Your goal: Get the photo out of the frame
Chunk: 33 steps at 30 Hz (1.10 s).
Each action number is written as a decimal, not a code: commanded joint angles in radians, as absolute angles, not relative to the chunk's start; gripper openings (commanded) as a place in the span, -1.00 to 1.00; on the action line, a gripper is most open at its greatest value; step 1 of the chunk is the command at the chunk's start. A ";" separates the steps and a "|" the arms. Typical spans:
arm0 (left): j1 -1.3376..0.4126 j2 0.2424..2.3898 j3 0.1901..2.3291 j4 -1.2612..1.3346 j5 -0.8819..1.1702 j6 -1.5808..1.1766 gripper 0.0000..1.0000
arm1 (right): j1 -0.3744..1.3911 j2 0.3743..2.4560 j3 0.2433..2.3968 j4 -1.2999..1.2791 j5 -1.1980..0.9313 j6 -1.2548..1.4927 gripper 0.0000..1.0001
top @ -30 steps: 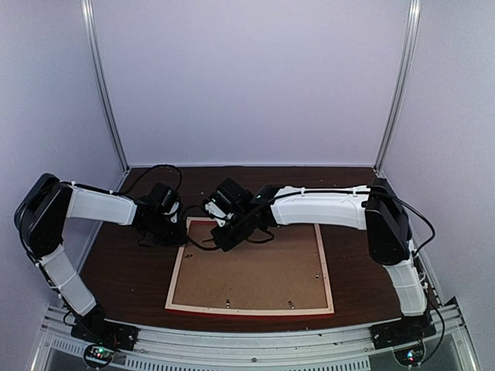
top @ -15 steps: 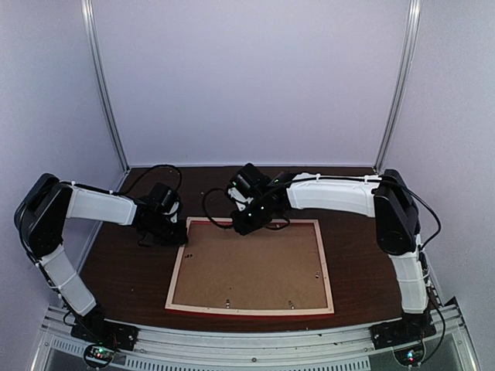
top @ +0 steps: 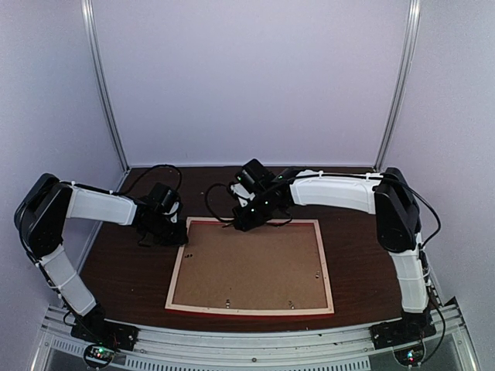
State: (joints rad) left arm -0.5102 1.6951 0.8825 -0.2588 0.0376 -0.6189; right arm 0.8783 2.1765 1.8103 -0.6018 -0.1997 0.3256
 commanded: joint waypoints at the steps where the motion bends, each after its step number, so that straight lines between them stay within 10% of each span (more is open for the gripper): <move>1: -0.515 1.721 0.850 -0.363 0.033 -0.598 -0.63 | 0.873 2.117 1.808 -0.561 -0.221 0.335 -1.00; 33: -0.515 1.727 0.851 -0.361 0.035 -0.597 -0.64 | 0.857 2.194 1.814 -0.534 -0.242 0.331 -1.00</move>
State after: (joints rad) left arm -0.5106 1.6951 0.8825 -0.2588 0.0380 -0.6189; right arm 0.8631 2.2196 1.8572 -0.5621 -0.1928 0.3241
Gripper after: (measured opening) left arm 0.184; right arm 0.185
